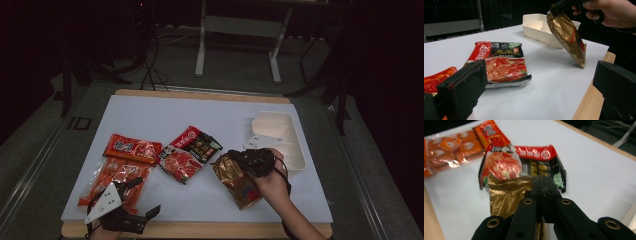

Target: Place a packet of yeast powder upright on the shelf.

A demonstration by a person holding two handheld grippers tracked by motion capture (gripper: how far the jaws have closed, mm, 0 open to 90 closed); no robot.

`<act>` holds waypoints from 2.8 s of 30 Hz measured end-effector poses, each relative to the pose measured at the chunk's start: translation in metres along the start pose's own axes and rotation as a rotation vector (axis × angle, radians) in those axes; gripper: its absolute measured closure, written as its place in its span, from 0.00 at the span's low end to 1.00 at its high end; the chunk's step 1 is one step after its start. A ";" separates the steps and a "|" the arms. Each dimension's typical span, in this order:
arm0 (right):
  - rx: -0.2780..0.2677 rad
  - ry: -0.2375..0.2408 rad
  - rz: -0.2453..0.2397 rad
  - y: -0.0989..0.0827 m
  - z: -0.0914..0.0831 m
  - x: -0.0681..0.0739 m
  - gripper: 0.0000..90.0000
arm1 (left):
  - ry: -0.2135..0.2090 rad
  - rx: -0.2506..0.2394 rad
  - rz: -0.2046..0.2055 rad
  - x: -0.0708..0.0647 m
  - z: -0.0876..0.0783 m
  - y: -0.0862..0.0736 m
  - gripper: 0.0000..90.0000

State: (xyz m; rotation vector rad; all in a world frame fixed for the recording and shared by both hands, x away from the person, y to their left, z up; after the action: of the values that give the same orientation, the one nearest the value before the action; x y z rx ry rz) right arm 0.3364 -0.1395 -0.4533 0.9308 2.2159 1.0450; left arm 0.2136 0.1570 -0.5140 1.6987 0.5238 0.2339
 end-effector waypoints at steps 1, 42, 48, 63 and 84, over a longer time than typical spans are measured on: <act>-0.007 -0.001 -0.001 0.002 -0.001 0.000 1.00 | 0.000 0.000 0.001 0.000 0.000 0.000 0.00; -0.253 -0.120 0.198 0.091 -0.036 -0.123 1.00 | 0.005 -0.002 -0.027 -0.001 -0.001 -0.004 0.00; -0.257 -0.149 0.237 0.088 -0.035 -0.151 1.00 | 0.013 0.006 -0.029 -0.001 -0.001 -0.006 0.00; -0.294 -0.200 0.281 0.087 -0.027 -0.198 1.00 | 0.025 0.008 -0.035 -0.003 -0.004 -0.008 0.00; -0.370 -0.267 0.315 0.075 0.009 -0.240 1.00 | 0.051 0.011 -0.051 -0.009 -0.012 -0.012 0.00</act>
State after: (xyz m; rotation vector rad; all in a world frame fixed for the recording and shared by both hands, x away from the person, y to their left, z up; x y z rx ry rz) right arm 0.5211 -0.2823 -0.3607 1.1888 1.6208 1.3284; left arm 0.1973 0.1649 -0.5221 1.6918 0.6063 0.2384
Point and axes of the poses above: each handheld gripper's, and its own axes: z roughly forward along the jaws, y roughly out of its top, x roughly to its left, the point moved 6 cm from there along z, roughly forward along the jaws, and after that the axes turned 14 degrees about -y, right-handed, at the moved point
